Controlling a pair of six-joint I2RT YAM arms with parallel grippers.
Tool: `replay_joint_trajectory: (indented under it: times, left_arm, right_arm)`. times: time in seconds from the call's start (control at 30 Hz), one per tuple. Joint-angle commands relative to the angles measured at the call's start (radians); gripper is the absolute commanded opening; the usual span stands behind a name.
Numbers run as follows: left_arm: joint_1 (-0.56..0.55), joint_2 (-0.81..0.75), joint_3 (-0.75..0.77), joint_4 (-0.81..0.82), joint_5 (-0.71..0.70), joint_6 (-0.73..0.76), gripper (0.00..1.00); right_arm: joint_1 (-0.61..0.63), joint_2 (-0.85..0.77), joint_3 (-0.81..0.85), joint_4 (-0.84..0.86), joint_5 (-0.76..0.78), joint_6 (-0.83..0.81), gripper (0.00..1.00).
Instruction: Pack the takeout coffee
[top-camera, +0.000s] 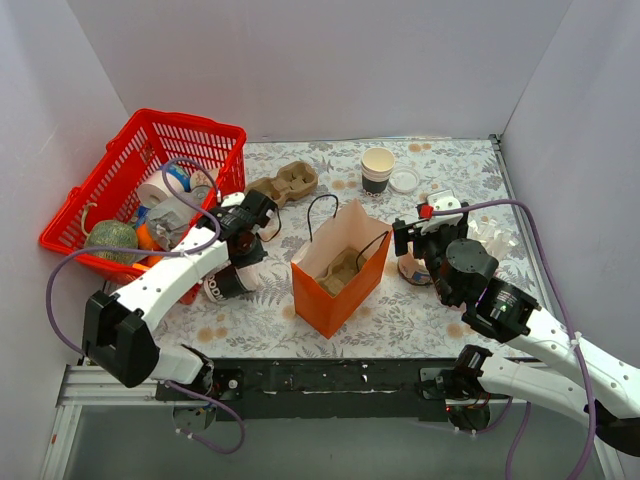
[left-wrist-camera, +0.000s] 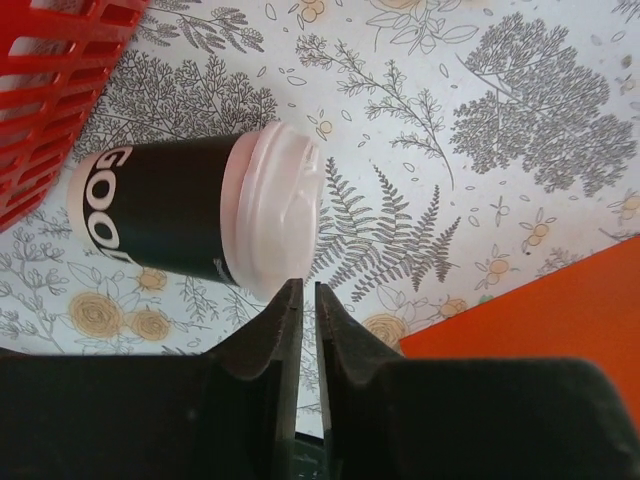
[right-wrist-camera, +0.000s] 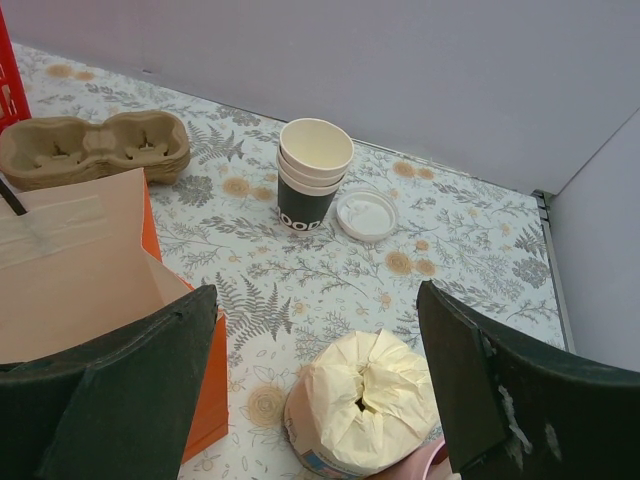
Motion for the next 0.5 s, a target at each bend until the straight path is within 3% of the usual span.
replay_joint_trajectory:
  times: [0.0,0.07,0.13,0.17,0.2,0.27,0.47]
  left_arm:
    - [-0.001,-0.070,0.011,-0.021,-0.023,-0.011,0.16]
    - [-0.001,-0.068,0.011,-0.031,-0.018,-0.011,0.38]
    - [-0.003,-0.067,0.016,-0.049,-0.030,-0.015,0.48]
    - [-0.003,-0.067,0.016,-0.054,-0.042,-0.023,0.65]
    - [-0.001,-0.065,0.011,-0.057,-0.044,-0.028,0.72]
    - [-0.001,-0.056,-0.006,-0.052,-0.049,-0.041,0.77]
    - [0.000,-0.003,-0.043,0.046,-0.081,-0.092,0.79]
  right_arm:
    - [0.000,-0.007,-0.004,0.060,0.025,-0.007,0.88]
    - [-0.002,-0.006,-0.004,0.060,0.022,-0.007,0.88]
    - [-0.002,-0.003,-0.006,0.060,0.020,-0.006,0.88]
    - [-0.002,-0.004,-0.004,0.060,0.022,-0.007,0.88]
    - [-0.002,-0.001,-0.006,0.059,0.022,-0.007,0.88]
    - [-0.002,-0.001,-0.006,0.060,0.022,-0.007,0.88]
    - [-0.002,-0.001,-0.007,0.060,0.013,-0.006,0.88]
